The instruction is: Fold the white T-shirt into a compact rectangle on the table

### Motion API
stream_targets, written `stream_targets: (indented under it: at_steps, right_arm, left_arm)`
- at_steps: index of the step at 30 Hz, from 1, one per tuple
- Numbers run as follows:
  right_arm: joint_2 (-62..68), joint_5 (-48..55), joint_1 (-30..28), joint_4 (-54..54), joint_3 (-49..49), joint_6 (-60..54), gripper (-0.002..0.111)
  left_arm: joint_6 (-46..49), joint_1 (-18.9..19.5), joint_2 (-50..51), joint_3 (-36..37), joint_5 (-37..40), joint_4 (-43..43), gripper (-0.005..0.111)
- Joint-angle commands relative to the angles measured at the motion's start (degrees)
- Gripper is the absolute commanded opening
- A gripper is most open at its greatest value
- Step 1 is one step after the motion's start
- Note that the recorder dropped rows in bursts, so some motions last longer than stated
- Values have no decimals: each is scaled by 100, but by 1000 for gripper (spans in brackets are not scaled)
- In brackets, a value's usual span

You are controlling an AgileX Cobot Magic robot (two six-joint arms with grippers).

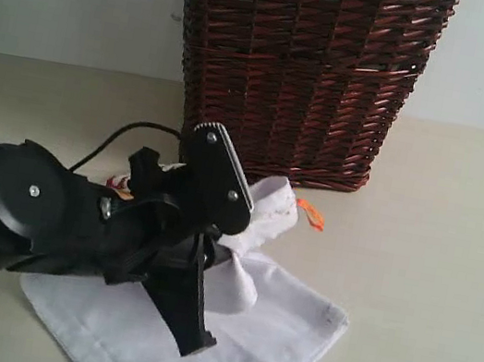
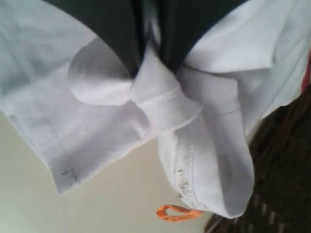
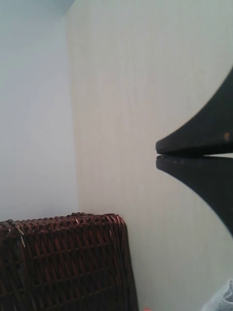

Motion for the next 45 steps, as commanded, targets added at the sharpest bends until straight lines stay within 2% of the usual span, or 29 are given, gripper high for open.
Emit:
stream_targets:
  at_steps: [1, 4, 8, 11, 17, 20, 27, 32, 38, 42, 45]
  right_arm:
    - [-38, -44, 0, 3, 28, -20, 0]
    - [-38, -44, 0, 3, 28, -20, 0]
    - [-38, -44, 0, 3, 28, -20, 0]
    - [-38, -44, 0, 3, 28, -20, 0]
    - [-38, -44, 0, 3, 28, -20, 0]
    - [-38, -44, 0, 3, 28, -20, 0]
    - [-38, -44, 0, 3, 28, -20, 0]
    - [-38, -44, 0, 3, 28, -20, 0]
    - [-38, -44, 0, 3, 28, -20, 0]
    - [-38, -44, 0, 3, 28, -20, 0]
    - [-38, -44, 0, 3, 28, -20, 0]
  left_arm:
    - [-57, -121, -6, 128, 566, -117, 0]
    - [-57, -121, -6, 136, 946, -117, 0]
    - [-57, -121, -6, 136, 1031, -147, 2]
    - [-57, -121, -6, 136, 1031, -147, 12]
    - [-57, -121, -6, 136, 1157, -147, 42]
    - [-57, -121, -6, 136, 1145, -95, 49]
    - [-57, 170, -645, 125, 932, -51, 50]
    - [-57, 643, -1177, 125, 949, -51, 50]
    - [-57, 1102, -1209, 125, 950, -51, 50]
    - [28, 1103, -1076, -26, 653, 71, 50]
    - [210, 1103, -770, -290, 1228, 113, 41]
